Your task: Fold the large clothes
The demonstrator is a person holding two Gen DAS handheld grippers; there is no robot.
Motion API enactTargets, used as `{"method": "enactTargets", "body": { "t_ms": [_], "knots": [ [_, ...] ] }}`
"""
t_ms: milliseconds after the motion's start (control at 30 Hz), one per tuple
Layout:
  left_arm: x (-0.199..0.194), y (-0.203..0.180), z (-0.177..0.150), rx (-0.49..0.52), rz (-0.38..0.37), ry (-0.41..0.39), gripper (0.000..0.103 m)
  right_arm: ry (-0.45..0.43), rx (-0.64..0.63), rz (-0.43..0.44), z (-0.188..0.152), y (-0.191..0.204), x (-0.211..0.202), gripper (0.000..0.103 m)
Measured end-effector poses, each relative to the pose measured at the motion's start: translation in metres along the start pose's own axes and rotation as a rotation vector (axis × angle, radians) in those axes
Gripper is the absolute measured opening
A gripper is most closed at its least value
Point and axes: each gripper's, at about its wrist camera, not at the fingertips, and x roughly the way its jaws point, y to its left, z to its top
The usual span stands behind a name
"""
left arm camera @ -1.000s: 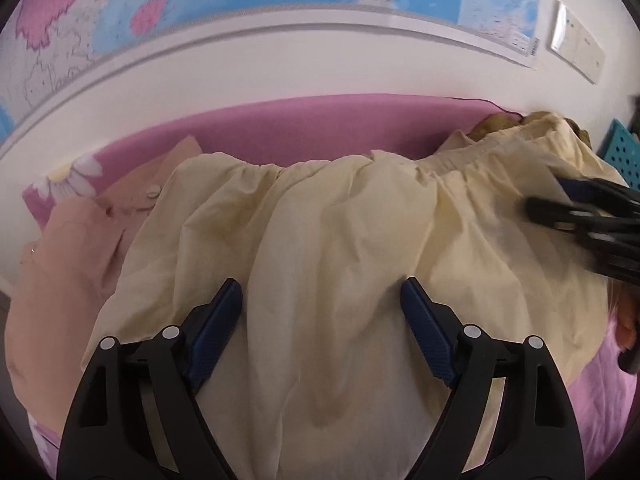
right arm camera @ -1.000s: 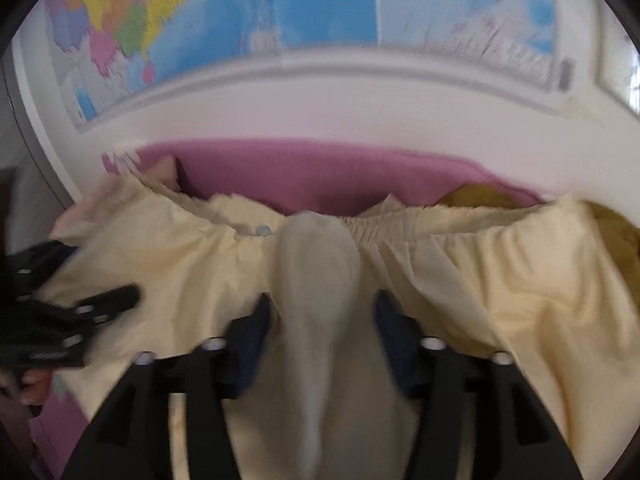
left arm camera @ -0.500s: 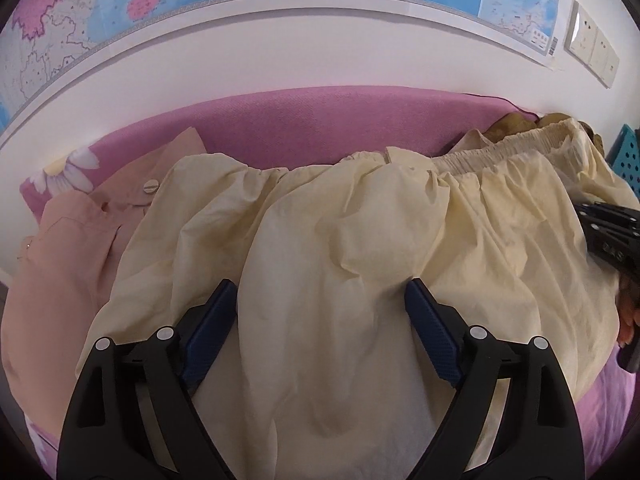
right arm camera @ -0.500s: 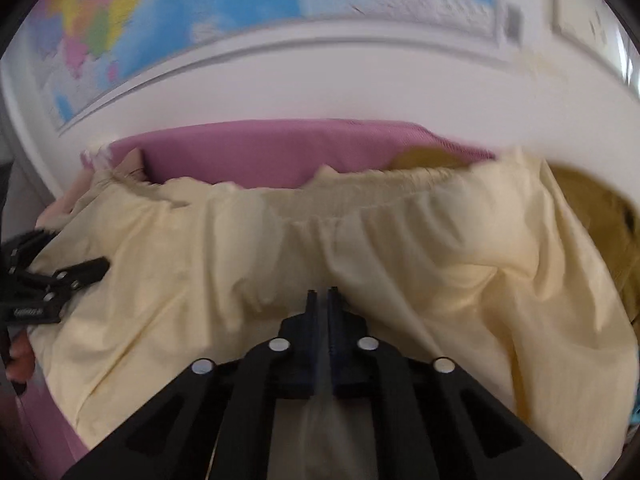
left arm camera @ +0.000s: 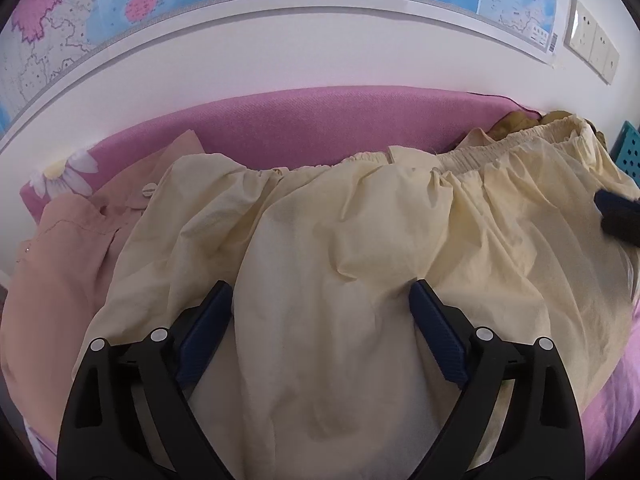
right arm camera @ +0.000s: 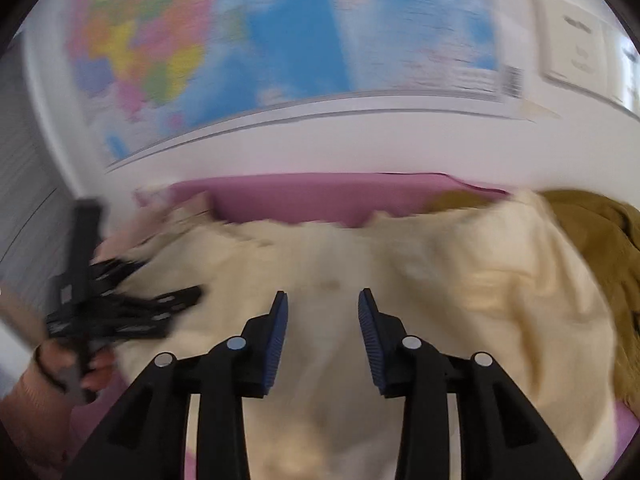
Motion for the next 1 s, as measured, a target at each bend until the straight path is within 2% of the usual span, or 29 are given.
{"method": "enactTargets", "body": {
  "t_ms": [67, 100, 200, 400, 533, 733, 833, 1000],
  "knots": [
    [-0.001, -0.001, -0.001, 0.0, 0.002, -0.005, 0.09, 0.028, -0.016, -0.063, -0.001, 0.002, 0.018, 0.044],
    [-0.001, -0.002, -0.001, 0.001, 0.002, -0.006, 0.09, 0.05, -0.004, -0.066, -0.003, -0.002, 0.027, 0.044],
    [-0.001, -0.005, -0.002, 0.005, 0.013, -0.007, 0.089, 0.087, 0.105, -0.013, -0.012, -0.021, 0.051, 0.047],
    [-0.001, -0.008, -0.002, 0.006, 0.021, -0.018, 0.089, 0.096, 0.106, -0.033, -0.012, -0.015, 0.059, 0.048],
    [-0.007, -0.011, -0.006, 0.005, 0.019, -0.029, 0.089, 0.071, 0.12, -0.033, -0.01, -0.01, 0.039, 0.059],
    [-0.01, -0.009, -0.01, 0.012, 0.002, -0.036, 0.09, 0.005, 0.129, -0.044, -0.029, -0.024, -0.011, 0.059],
    [-0.01, -0.009, -0.01, 0.016, 0.007, -0.038, 0.09, 0.031, 0.133, -0.077, -0.037, -0.035, -0.001, 0.058],
    [-0.011, -0.01, -0.008, -0.002, 0.008, -0.029, 0.09, 0.045, 0.166, -0.09, -0.04, -0.046, 0.016, 0.063]
  ]
}}
